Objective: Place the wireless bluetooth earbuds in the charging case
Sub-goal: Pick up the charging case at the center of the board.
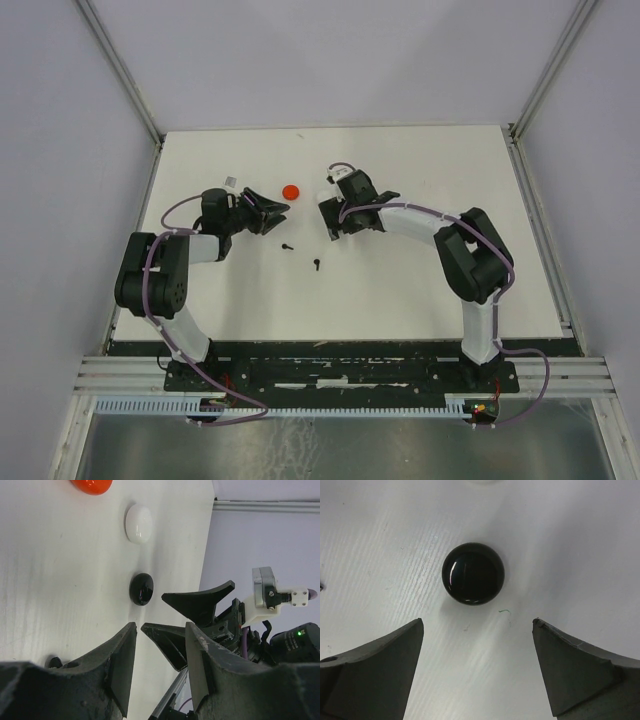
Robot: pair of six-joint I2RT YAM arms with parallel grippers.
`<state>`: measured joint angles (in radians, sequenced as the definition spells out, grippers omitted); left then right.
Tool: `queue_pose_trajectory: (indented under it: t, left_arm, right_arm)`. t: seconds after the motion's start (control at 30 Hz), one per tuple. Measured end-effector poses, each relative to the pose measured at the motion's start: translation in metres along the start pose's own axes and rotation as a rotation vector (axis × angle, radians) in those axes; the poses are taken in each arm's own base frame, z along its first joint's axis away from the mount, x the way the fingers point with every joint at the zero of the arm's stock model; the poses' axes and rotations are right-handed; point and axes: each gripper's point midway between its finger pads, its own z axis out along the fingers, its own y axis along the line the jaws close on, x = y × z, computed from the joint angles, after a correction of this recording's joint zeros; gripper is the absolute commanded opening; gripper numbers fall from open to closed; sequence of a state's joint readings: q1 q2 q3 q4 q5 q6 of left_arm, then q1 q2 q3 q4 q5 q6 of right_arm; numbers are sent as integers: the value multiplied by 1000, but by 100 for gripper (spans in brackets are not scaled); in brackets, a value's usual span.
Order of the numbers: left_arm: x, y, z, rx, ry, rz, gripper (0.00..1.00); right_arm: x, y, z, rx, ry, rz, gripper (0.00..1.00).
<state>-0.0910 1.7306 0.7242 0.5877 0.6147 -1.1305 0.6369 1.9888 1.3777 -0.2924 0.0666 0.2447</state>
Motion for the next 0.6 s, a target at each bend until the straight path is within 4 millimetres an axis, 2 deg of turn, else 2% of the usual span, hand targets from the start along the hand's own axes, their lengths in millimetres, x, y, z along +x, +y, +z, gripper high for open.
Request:
queue_pose_trajectory:
  t: [0.37, 0.6]
  left_arm:
    - [4, -15, -6, 42, 23, 21, 50]
    - [7, -14, -8, 47, 33, 21, 50]
  right_arm:
    - [-9, 2, 12, -119, 5, -170, 95]
    - [-1, -3, 22, -118, 32, -258, 93]
